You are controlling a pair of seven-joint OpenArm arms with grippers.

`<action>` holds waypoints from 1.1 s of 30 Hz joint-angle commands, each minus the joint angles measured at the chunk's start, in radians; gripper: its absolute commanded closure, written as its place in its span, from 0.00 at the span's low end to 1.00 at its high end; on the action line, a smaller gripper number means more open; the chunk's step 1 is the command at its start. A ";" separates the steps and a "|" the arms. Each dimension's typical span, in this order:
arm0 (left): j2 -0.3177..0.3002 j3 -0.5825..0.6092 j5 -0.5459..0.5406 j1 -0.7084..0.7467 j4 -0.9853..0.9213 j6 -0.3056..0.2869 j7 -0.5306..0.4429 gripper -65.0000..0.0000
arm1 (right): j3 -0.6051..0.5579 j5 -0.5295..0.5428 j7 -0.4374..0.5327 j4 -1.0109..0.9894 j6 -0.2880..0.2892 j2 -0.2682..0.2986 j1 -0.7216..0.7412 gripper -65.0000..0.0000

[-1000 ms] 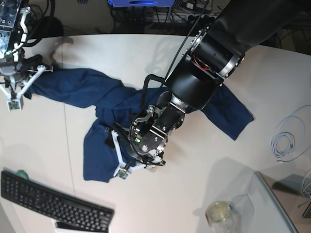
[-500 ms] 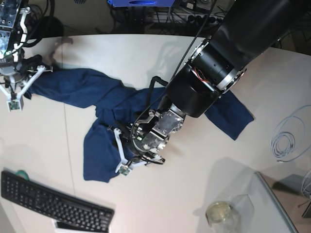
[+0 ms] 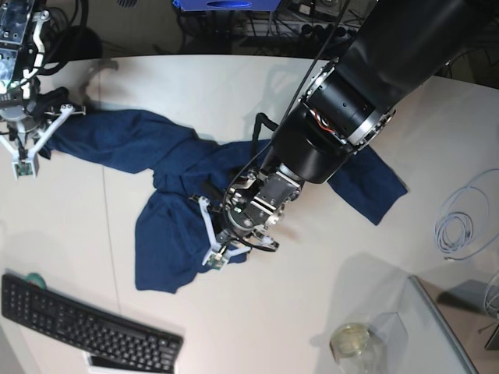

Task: Layout the t-shirt on the table in an organized manner, then fold the t-shirt properly
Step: 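Grasp a sleeve with the left gripper and pull it toward the jar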

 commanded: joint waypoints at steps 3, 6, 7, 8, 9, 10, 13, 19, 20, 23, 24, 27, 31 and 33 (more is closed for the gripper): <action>0.008 -0.061 0.000 -0.057 0.017 0.005 -0.010 1.00 | 0.001 -0.004 0.014 0.016 -0.001 0.019 0.006 1.00; 0.008 -0.184 0.005 -0.094 0.022 0.006 -0.004 1.00 | 0.001 -0.004 0.015 0.016 0.001 0.031 0.024 1.00; 0.008 -0.214 0.006 -0.116 0.022 0.006 -0.004 1.00 | 0.001 -0.004 0.015 0.016 0.002 0.045 0.035 1.00; 0.003 -0.244 0.006 -0.134 0.022 0.006 -0.003 1.00 | 0.001 -0.004 0.015 0.016 0.002 0.059 0.052 1.00; -0.004 -0.260 0.006 -0.154 0.022 0.006 -0.003 1.00 | 0.001 -0.004 0.015 0.016 0.002 0.072 0.072 1.00; -0.005 -0.267 0.006 -0.171 0.022 0.006 -0.001 1.00 | 0.001 -0.004 0.015 0.016 0.002 0.092 0.092 1.00; -0.007 -0.271 0.006 -0.225 0.022 0.006 0.001 1.00 | 0.001 -0.004 0.009 0.016 0.002 0.140 0.144 1.00; -0.013 -0.276 0.006 -0.309 0.023 0.006 0.037 1.00 | 0.004 0.001 0.034 0.018 0.004 0.194 0.171 1.00; -0.022 -0.276 0.003 -0.324 0.023 0.006 0.037 1.00 | 0.008 0.001 0.057 0.019 0.004 0.197 0.179 1.00; -0.028 -0.276 0.002 -0.378 0.023 0.006 0.039 1.00 | 0.011 0.001 0.114 0.024 0.004 0.207 0.182 1.00; -0.030 -0.276 0.002 -0.393 0.023 0.006 0.039 1.00 | 0.011 0.001 0.117 0.028 0.004 0.207 0.182 1.00; -0.056 -0.276 0.002 -0.424 0.023 0.006 0.040 1.00 | 0.011 0.001 0.115 0.031 0.004 0.201 0.158 1.00; -0.086 -0.277 0.000 -0.442 0.025 0.006 0.040 1.00 | 0.010 0.002 0.121 0.033 0.004 0.160 0.092 1.00; -0.094 -0.277 -0.001 -0.445 0.048 0.006 0.040 1.00 | 0.007 0.002 0.121 0.039 0.004 0.138 0.050 1.00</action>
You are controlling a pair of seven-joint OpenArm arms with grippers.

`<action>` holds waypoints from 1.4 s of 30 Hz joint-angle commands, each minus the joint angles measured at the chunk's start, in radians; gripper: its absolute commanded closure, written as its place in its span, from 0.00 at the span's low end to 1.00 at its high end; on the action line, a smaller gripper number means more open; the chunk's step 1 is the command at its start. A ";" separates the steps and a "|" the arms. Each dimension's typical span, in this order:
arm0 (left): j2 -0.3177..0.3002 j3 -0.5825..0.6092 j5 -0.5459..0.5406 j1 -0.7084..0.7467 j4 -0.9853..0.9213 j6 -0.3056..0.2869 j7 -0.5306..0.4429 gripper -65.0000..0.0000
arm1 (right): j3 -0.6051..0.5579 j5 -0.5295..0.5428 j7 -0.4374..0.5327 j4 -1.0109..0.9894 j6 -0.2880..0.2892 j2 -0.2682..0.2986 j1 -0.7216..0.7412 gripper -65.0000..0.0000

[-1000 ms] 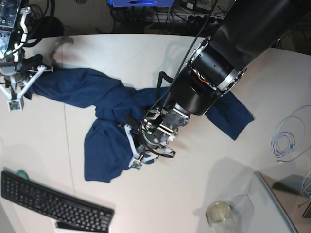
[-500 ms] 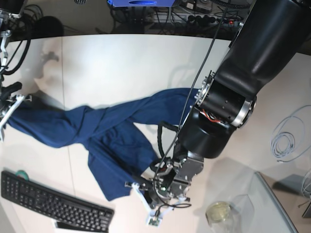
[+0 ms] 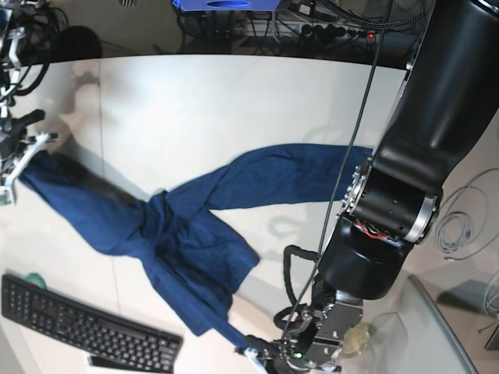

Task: Layout the t-shirt on the table in an organized manner, then fold the t-shirt properly
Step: 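Grasp a sleeve with the left gripper and pull it toward the jar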

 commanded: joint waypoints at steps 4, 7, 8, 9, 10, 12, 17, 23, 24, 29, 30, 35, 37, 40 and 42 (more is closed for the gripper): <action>-0.028 -0.003 0.003 -0.040 0.166 0.066 0.069 1.00 | 0.001 -0.015 0.017 0.018 0.011 -0.037 -0.045 1.00; -0.054 -0.003 0.004 -0.008 0.299 0.078 0.126 1.00 | 0.008 -0.018 0.007 0.015 0.098 -0.080 -0.057 1.00; -0.057 -0.003 0.004 -0.002 0.330 0.078 0.143 1.00 | 0.010 -0.021 0.007 0.015 0.123 -0.096 -0.057 1.00; -0.060 -0.003 0.004 0.004 0.355 0.079 0.156 1.00 | 0.010 -0.021 0.006 0.015 0.140 -0.109 -0.062 1.00; -0.062 -0.003 0.004 0.010 0.373 0.079 0.167 1.00 | 0.010 -0.021 0.000 0.015 0.148 -0.115 -0.068 1.00; -0.062 -0.001 0.007 0.018 0.390 0.092 0.175 1.00 | 0.011 -0.021 0.014 0.026 0.160 -0.122 -0.065 1.00; -0.062 -0.001 0.007 0.023 0.388 0.092 0.172 1.00 | 0.067 -0.019 0.055 0.083 0.186 -0.116 0.018 1.00; -0.062 -0.001 0.007 0.023 0.388 0.092 0.172 1.00 | 0.214 -0.021 0.052 0.098 0.367 -0.089 0.195 1.00; -0.062 -0.001 0.007 0.024 0.388 0.092 0.172 1.00 | 0.242 -0.018 0.052 0.109 0.409 -0.093 0.199 1.00; -0.088 -0.001 0.007 0.059 0.388 0.107 0.172 1.00 | 0.298 -0.021 0.052 0.093 0.409 -0.150 0.104 1.00; -0.089 -0.001 0.007 0.075 0.394 0.109 0.172 1.00 | 0.298 -0.021 0.052 0.079 0.409 -0.165 0.076 1.00; -0.091 -0.001 0.010 0.168 0.394 0.109 0.172 1.00 | 0.298 -0.021 0.050 -0.069 0.409 -0.196 0.027 1.00; -0.091 0.000 0.010 0.214 0.390 0.109 0.170 1.00 | 0.301 -0.021 0.038 -0.117 0.409 -0.196 0.027 1.00; -0.108 0.000 0.010 0.291 0.396 0.110 0.170 1.00 | 0.300 -0.021 0.023 -0.134 0.409 -0.196 0.027 1.00; -0.112 -0.001 0.010 0.339 0.401 0.110 0.170 1.00 | 0.298 -0.021 0.023 -0.134 0.409 -0.198 0.027 1.00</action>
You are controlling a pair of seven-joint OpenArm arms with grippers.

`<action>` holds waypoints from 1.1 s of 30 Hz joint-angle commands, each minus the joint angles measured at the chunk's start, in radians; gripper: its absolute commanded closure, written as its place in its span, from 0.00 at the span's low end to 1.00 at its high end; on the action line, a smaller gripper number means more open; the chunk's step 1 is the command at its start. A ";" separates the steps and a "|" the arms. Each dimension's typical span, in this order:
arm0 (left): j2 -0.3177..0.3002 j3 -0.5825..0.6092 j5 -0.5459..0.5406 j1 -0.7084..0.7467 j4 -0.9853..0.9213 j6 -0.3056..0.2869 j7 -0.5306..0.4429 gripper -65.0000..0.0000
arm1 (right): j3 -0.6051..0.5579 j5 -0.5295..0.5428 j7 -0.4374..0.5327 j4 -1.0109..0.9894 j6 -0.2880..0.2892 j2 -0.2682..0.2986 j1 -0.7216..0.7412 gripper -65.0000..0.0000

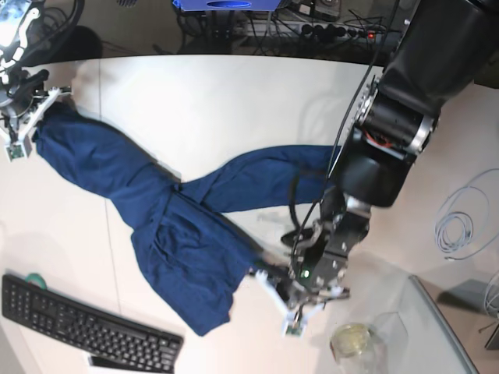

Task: Layout the t-shirt on the table in an organized manner, then fold the t-shirt properly
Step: 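Grasp a sleeve with the left gripper and pull it toward the jar, then regrasp the shirt with both grippers and stretch it between them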

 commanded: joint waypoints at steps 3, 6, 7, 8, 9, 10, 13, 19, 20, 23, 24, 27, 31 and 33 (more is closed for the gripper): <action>-0.027 -0.007 0.006 0.037 0.058 0.009 -0.022 1.00 | 0.002 0.006 -0.017 0.016 -0.002 0.009 0.006 0.99; -0.045 -0.007 0.006 0.106 0.107 0.009 -0.022 1.00 | 0.002 0.006 -0.049 0.016 -0.002 0.009 0.006 0.94; -0.056 -0.007 0.006 0.126 0.124 0.009 -0.022 1.00 | 0.002 0.006 -0.054 0.019 -0.002 0.009 0.006 0.88; -0.063 -0.007 0.006 0.146 0.137 0.011 -0.022 1.00 | 0.002 0.007 -0.054 0.022 -0.002 0.009 0.000 0.79; -0.067 -0.007 0.006 0.161 0.149 0.011 -0.022 1.00 | 0.002 0.009 -0.048 0.028 -0.002 0.009 -0.003 0.70; -0.070 -0.007 0.006 0.176 0.161 0.011 -0.022 1.00 | 0.002 0.009 -0.043 0.038 -0.002 0.009 -0.003 0.60; -0.093 -0.008 0.006 0.212 0.190 0.011 -0.022 1.00 | 0.002 0.010 -0.040 0.084 -0.002 0.006 -0.004 0.44; -0.108 -0.082 0.006 0.258 0.242 0.011 -0.019 1.00 | -0.029 0.004 0.009 0.223 -0.002 -0.028 0.002 0.44; -0.108 -0.116 0.006 0.268 0.259 0.011 -0.016 1.00 | -0.070 0.004 0.008 0.229 -0.002 -0.023 0.002 0.44; -0.111 -0.202 0.006 0.305 0.324 0.009 -0.014 0.85 | -0.195 0.004 0.012 0.225 -0.002 -0.002 0.009 0.44; -0.114 -0.228 0.006 0.319 0.348 0.009 -0.014 0.74 | -0.236 0.004 0.012 0.220 -0.002 0.001 0.022 0.44; -0.137 -0.320 0.006 0.394 0.453 0.009 -0.013 0.45 | -0.325 0.002 0.011 0.196 -0.002 0.004 0.078 0.44; -0.151 -0.412 0.008 0.560 0.640 0.006 -0.014 0.17 | -0.397 0.002 0.006 0.105 -0.002 0.003 0.163 0.44; -0.151 -0.440 0.008 0.647 0.730 0.004 -0.019 0.12 | -0.417 0.002 0.011 0.036 -0.002 0.008 0.201 0.44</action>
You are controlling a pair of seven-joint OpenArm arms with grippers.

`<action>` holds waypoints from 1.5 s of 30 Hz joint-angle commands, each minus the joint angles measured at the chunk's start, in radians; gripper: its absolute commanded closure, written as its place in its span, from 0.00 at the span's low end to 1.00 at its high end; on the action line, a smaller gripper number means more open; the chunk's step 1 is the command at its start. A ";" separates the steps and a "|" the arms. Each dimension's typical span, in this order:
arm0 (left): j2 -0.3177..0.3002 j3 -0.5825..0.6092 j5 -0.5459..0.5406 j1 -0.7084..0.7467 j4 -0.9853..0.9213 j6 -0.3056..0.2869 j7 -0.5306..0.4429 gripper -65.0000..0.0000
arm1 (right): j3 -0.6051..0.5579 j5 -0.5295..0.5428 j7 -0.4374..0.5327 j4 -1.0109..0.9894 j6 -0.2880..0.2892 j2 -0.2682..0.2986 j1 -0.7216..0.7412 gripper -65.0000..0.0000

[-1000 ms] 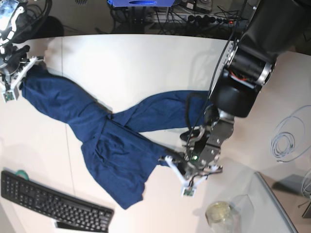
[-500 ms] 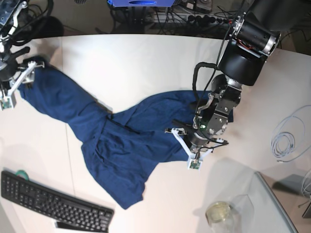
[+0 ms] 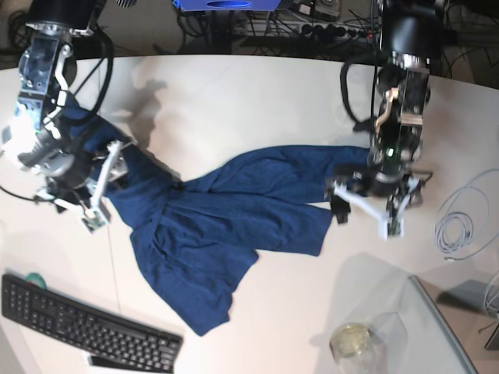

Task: Layout the t-shirt on the table in an organized manner, then fold the t-shirt properly
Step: 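Regrasp the shirt with both grippers and stretch it between them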

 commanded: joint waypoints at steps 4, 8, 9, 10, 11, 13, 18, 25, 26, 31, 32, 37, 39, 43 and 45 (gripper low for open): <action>-0.011 0.038 0.001 0.084 0.092 -0.004 -0.027 0.15 | -0.054 0.004 0.021 -0.114 0.000 0.042 0.071 0.44; -0.006 0.089 0.001 0.090 0.017 -0.004 -0.029 0.26 | -0.060 0.004 0.035 -0.206 0.000 0.043 0.103 0.44; -0.004 0.099 0.001 0.082 -0.019 -0.004 -0.029 0.29 | -0.058 0.004 0.049 -0.226 0.000 0.043 0.108 0.45; -0.004 0.115 0.003 0.065 -0.048 -0.004 -0.029 0.31 | -0.058 0.004 0.058 -0.244 0.000 0.043 0.108 0.45; -0.004 0.132 0.003 0.053 -0.082 -0.004 -0.029 0.34 | -0.060 0.004 0.064 -0.264 0.000 0.043 0.109 0.45; -0.004 0.167 0.003 0.033 -0.148 -0.003 -0.029 0.37 | -0.063 0.004 0.064 -0.300 0.000 0.049 0.120 0.45; -0.008 0.182 0.003 0.015 -0.238 -0.003 -0.029 0.44 | -0.058 0.004 0.077 -0.346 0.000 0.057 0.123 0.87; -0.015 0.174 0.069 0.016 -0.286 -0.003 -0.029 0.65 | -0.057 0.004 0.052 -0.148 0.000 0.092 0.057 1.00; -0.015 0.174 0.101 0.019 -0.286 -0.003 -0.029 0.68 | -0.057 0.004 0.024 -0.105 0.000 0.094 0.049 1.00; -0.004 0.174 0.201 0.022 -0.287 -0.003 -0.029 0.83 | -0.057 0.004 -0.114 0.096 0.000 0.094 0.043 1.00; -0.006 0.174 0.199 0.019 -0.289 -0.003 -0.029 0.85 | -0.057 0.004 -0.137 0.118 0.000 0.094 0.049 1.00; -0.015 0.173 0.209 0.013 -0.332 -0.003 -0.029 0.91 | -0.057 0.004 -0.229 0.142 0.000 0.135 0.135 1.00; -0.026 0.173 0.209 0.016 -0.333 -0.003 -0.029 0.92 | -0.057 0.004 -0.249 0.142 0.000 0.160 0.150 1.00; -0.037 0.173 0.209 0.024 -0.332 -0.003 -0.029 0.93 | -0.043 0.008 -0.313 0.148 0.000 0.210 0.101 1.00; -0.050 0.173 0.201 0.025 -0.329 -0.003 -0.029 0.93 | -0.015 0.010 -0.318 0.150 0.000 0.204 0.040 1.00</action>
